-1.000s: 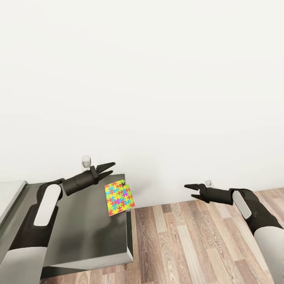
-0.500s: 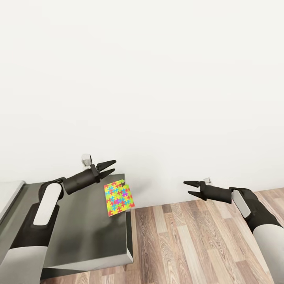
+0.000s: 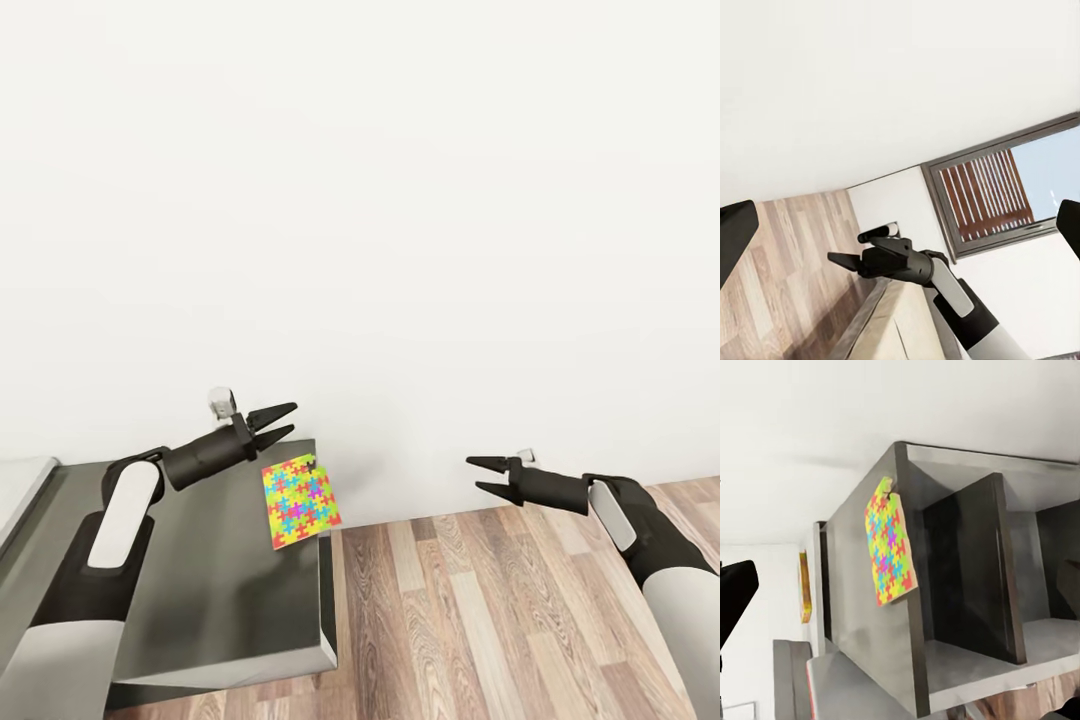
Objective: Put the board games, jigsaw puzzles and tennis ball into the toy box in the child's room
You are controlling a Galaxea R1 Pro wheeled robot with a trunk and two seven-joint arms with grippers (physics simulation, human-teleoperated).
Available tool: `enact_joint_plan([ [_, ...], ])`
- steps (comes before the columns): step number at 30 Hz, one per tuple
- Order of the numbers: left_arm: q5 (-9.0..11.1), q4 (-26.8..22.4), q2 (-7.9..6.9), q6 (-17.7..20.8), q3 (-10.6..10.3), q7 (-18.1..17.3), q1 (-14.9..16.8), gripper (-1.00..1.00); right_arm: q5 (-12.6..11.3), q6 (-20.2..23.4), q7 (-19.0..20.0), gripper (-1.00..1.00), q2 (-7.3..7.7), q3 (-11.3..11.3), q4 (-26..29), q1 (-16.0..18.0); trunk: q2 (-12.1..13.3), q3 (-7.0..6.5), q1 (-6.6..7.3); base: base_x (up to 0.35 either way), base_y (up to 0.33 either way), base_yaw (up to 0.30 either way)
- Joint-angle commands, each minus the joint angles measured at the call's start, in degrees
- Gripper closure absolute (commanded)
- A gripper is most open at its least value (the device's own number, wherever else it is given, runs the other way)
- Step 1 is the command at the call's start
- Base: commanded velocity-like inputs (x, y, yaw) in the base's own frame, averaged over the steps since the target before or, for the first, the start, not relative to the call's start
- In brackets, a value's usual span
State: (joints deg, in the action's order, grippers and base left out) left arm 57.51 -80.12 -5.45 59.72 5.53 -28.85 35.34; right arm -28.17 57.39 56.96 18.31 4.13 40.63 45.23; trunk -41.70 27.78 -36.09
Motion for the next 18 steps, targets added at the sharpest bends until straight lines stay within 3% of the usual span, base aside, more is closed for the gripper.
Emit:
enact_joint_plan([
  [1,-0.3,0.0,0.01,0.3,0.1,-0.4,0.0,-1.00,0.2,0.2,0.3,-1.00,-0.01,0.1,0.0,0.0,-0.5,0.25,-0.24,0.000,0.000,0.000],
  [4,-0.3,0.1,0.07,0.3,0.1,-0.4,0.1,-1.00,0.2,0.2,0.5,-1.00,0.12,0.2,0.2,0.0,-1.7,0.78,-0.89,0.000,0.000,0.000],
  [18,-0.2,0.1,0.25,0.3,0.0,1.8,0.2,-1.00,0.2,0.2,0.5,-1.00,1.58,0.5,0.4,0.1,-1.7,0.78,-0.89,0.000,0.000,0.000],
])
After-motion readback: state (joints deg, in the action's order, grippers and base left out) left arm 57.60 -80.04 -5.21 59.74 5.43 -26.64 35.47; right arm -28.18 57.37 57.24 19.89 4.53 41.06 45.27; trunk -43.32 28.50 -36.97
